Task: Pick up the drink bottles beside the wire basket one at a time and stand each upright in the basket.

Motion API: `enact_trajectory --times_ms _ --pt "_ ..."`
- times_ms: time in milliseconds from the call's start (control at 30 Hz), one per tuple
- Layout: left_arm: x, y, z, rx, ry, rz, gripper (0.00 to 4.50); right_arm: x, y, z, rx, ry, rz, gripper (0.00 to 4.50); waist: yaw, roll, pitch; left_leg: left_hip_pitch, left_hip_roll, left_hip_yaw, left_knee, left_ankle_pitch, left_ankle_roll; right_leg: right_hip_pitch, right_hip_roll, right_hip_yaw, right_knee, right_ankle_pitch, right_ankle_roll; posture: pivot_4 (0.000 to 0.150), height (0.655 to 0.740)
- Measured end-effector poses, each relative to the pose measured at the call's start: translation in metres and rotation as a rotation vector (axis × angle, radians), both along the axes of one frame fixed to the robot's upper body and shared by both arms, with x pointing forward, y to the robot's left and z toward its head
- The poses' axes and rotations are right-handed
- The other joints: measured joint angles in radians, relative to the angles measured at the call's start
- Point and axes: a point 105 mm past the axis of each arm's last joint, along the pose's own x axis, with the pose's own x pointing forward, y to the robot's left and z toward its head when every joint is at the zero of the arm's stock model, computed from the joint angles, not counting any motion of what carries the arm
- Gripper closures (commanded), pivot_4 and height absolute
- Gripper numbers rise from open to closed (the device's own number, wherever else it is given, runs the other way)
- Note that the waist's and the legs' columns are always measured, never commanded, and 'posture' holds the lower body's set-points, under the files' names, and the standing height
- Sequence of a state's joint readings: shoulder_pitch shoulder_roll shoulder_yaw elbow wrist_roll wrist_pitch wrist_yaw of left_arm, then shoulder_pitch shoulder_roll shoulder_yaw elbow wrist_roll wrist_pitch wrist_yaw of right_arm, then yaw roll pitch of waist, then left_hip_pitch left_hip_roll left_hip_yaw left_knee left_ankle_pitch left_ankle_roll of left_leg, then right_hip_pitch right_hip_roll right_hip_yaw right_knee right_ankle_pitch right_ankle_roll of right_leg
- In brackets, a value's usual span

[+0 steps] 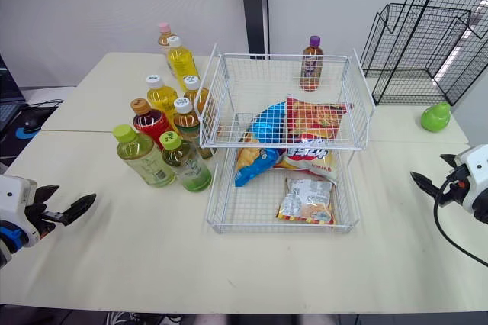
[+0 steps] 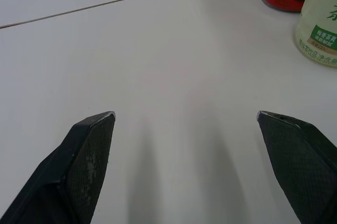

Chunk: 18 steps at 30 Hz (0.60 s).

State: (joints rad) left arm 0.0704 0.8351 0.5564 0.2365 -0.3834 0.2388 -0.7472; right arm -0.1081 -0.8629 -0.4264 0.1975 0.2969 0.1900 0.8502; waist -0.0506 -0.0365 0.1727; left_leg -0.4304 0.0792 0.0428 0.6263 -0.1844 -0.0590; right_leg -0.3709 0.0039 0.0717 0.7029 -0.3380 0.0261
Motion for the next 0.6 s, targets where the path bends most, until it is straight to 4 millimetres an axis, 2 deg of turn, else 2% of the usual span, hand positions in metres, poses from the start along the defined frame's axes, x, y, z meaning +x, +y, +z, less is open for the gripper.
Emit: enact_trajectory --times_ms 233,333,433,600 --pt "-0.006 -0.002 -0.001 -0.008 0.006 -0.032 0.00 -0.004 -0.001 -0.001 -0.027 0.008 0.025 0.04 0.000 0.000 0.000 0.000 0.000 0.000 0.000 0.000 0.000 0.000 0.000 0.000 0.000 0.000 0.000 0.150 0.7400" --pt "-0.006 0.000 0.008 0.018 -0.045 -0.042 0.00 -0.004 -0.003 0.001 -0.047 0.001 0.027 0.04 0.000 0.000 0.000 0.000 0.000 0.000 0.000 0.000 0.000 0.000 0.000 0.000 0.000 0.000 0.000 0.150 0.7400" --pt "-0.005 0.002 0.013 0.034 -0.071 -0.041 0.00 -0.005 -0.008 -0.001 -0.076 -0.006 0.012 0.04 0.000 0.000 0.000 0.000 0.000 0.000 0.000 0.000 0.000 0.000 0.000 0.000 0.000 0.000 0.000 0.150 0.7400" --pt "-0.007 0.003 0.008 0.020 -0.059 -0.062 0.00 -0.007 -0.018 -0.004 -0.102 -0.006 -0.006 0.04 -0.001 0.000 0.000 0.000 0.000 0.000 0.000 0.000 0.000 0.000 0.001 0.000 0.000 0.000 0.000 0.150 0.7400"
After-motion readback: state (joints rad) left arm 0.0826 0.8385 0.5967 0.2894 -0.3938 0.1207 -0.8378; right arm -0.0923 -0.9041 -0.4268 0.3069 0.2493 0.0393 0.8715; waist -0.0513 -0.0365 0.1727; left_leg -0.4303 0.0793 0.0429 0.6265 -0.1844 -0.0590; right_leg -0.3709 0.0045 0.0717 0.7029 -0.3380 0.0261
